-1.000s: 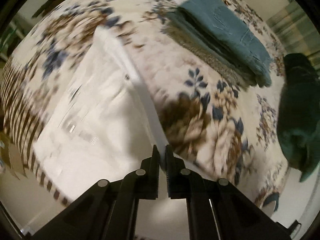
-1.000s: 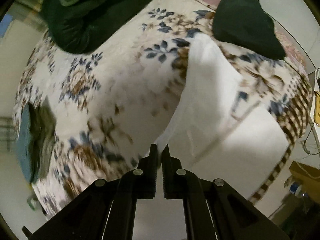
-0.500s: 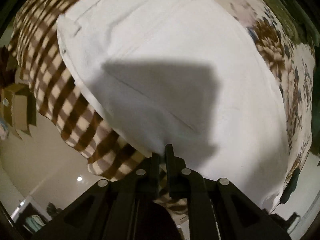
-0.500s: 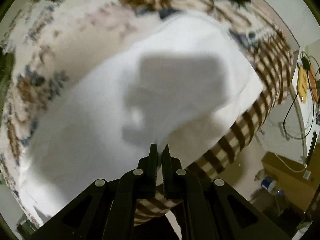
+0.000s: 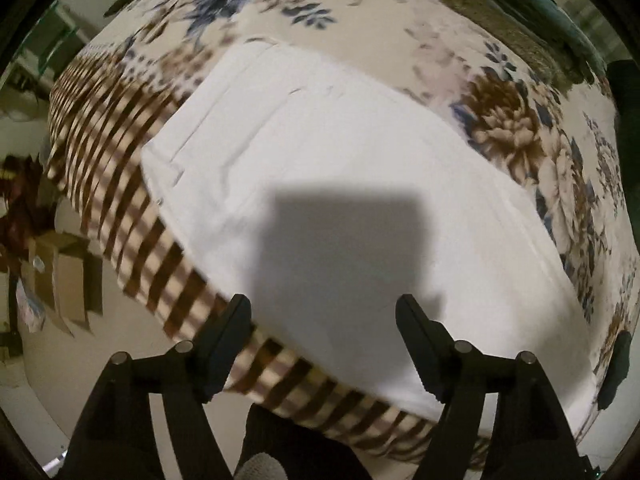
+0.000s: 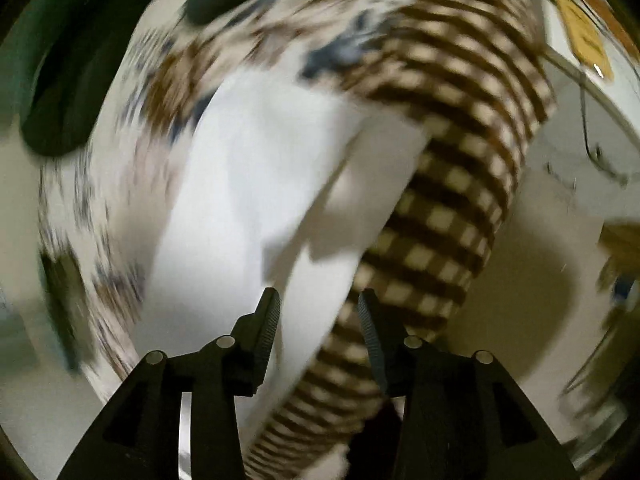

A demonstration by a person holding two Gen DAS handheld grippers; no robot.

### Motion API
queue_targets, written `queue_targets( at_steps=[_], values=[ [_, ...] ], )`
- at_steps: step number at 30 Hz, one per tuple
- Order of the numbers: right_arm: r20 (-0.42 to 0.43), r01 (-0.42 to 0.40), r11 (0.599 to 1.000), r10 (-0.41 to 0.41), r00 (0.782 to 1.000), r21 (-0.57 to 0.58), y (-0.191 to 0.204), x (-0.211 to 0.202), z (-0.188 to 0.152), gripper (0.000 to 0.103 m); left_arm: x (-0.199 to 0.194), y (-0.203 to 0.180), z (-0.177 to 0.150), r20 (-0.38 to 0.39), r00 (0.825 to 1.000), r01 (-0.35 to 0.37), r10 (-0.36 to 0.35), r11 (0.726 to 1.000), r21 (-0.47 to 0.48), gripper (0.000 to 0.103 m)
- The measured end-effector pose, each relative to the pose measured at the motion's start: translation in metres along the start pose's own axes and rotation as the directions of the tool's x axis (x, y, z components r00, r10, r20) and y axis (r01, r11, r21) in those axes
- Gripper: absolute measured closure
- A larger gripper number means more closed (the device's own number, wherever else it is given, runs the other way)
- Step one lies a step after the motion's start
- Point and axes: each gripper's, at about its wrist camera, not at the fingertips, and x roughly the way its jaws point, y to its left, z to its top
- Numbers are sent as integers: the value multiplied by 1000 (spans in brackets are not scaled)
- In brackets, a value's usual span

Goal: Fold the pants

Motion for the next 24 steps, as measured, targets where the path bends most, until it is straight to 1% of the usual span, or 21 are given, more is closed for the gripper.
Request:
queue_targets(
  at_steps=[3,5,7,8,9,10,11,13,14,15,16,17,19,20,21,22,23,24],
  values=[
    [34,-93,992,90,995,90,-10,7,25,59,12,-21,8,-26,999,29,-28,999,24,30],
    [39,-148,977,143,989,152,-19,20,37,59,19,-34,1,-39,999,37,-35,999,36,30],
    [43,-185,955,180,983,230,-25,34,41,59,25,-46,-5,-54,998,25,-22,998,55,30],
    [69,-189,951,178,982,244,-25,35,43,72,27,-48,-8,-63,998,15,-11,998,66,30],
    [93,-166,958,148,985,234,-23,31,44,96,31,-53,-9,-71,997,6,0,997,76,30],
    [109,-143,968,123,986,206,-18,25,44,96,34,-56,-11,-75,997,-1,8,996,84,30],
    [124,-138,976,118,985,171,-12,18,44,99,35,-58,-12,-76,997,-8,15,996,92,30],
    [167,-108,991,94,982,79,1,1,39,99,38,-63,-14,-77,997,-22,31,993,115,30],
    [181,-79,996,71,981,38,9,-5,38,99,37,-59,-16,-77,996,-25,35,993,119,30],
    [197,-24,1000,25,980,-8,11,-10,38,99,39,-60,-16,-82,996,-29,39,992,120,30],
    [192,12,1000,-7,981,-27,11,-10,37,99,41,-61,-16,-89,995,-36,47,992,120,30],
    [177,65,997,-56,983,-43,9,-6,38,99,42,-58,-17,-92,994,-47,58,992,118,30],
    [124,172,981,-161,979,-88,8,14,39,99,45,-56,-16,-87,993,-64,74,991,114,30],
    [93,203,974,-195,976,-96,4,21,39,93,45,-53,-14,-87,993,-70,79,992,108,30],
    [61,217,972,-213,975,-88,1,26,39,83,43,-48,-14,-88,993,-69,78,993,99,30],
    [55,195,978,-191,980,-71,0,25,39,80,39,-39,-16,-88,993,-65,73,994,92,30],
    [56,146,988,-144,988,-40,-2,19,36,72,36,-31,-16,-88,994,-60,67,995,80,30],
    [56,103,995,-102,993,-16,-4,13,31,68,32,-22,-15,-91,994,-53,58,997,58,30]
  ],
)
